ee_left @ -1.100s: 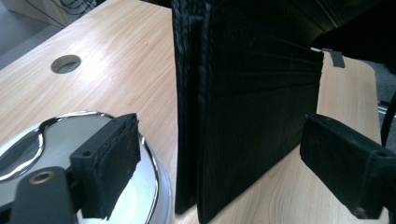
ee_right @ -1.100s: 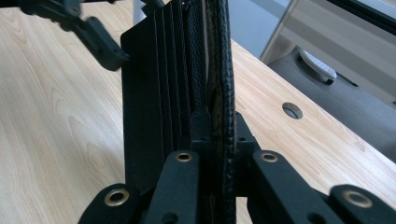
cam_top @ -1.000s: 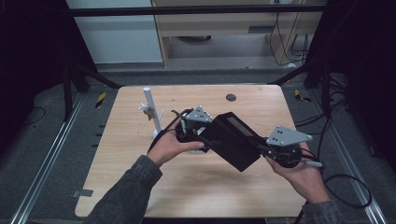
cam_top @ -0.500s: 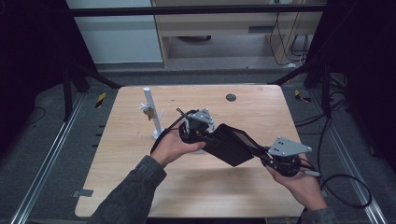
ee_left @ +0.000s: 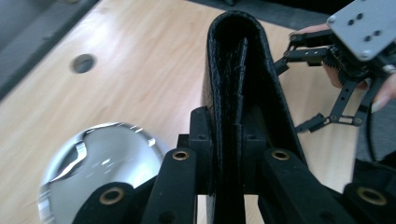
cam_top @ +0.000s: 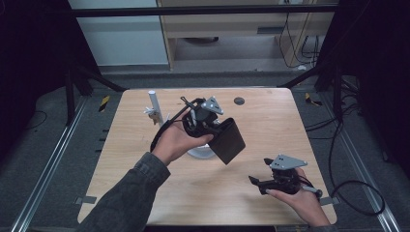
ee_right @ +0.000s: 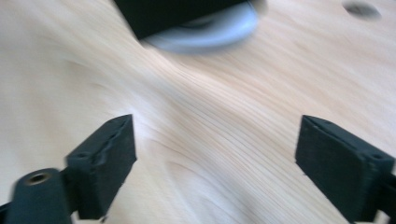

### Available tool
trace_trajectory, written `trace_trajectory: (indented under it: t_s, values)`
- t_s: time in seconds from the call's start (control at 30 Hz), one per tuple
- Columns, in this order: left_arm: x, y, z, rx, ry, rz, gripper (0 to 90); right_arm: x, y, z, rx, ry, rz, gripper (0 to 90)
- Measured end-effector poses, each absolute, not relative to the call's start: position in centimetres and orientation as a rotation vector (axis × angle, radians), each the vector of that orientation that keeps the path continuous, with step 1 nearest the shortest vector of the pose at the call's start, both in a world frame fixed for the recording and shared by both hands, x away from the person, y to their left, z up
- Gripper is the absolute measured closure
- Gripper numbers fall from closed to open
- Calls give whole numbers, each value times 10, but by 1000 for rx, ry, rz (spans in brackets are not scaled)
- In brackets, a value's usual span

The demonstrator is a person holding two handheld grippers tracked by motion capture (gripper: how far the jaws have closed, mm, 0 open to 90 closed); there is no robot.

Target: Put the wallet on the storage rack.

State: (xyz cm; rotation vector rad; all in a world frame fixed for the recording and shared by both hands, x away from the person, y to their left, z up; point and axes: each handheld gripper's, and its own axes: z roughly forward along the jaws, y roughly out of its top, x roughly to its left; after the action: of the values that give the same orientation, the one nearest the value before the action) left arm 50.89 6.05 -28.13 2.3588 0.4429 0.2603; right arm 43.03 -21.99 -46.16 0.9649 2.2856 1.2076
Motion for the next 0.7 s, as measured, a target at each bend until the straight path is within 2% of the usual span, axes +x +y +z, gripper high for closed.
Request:
trace_trajectory:
  t_s: [0.13,0.33,0.7]
  values:
    - [512,78,-270,2342,490,281,800,448,-220,-480,1183,2247,1071,86]
    - [518,99,-255,2322,551,327,800,459,-220,-501,1333,2209,957,72]
    - [527,129,-246,2302,646,380,800,464,-225,-513,1362,2152,935,40]
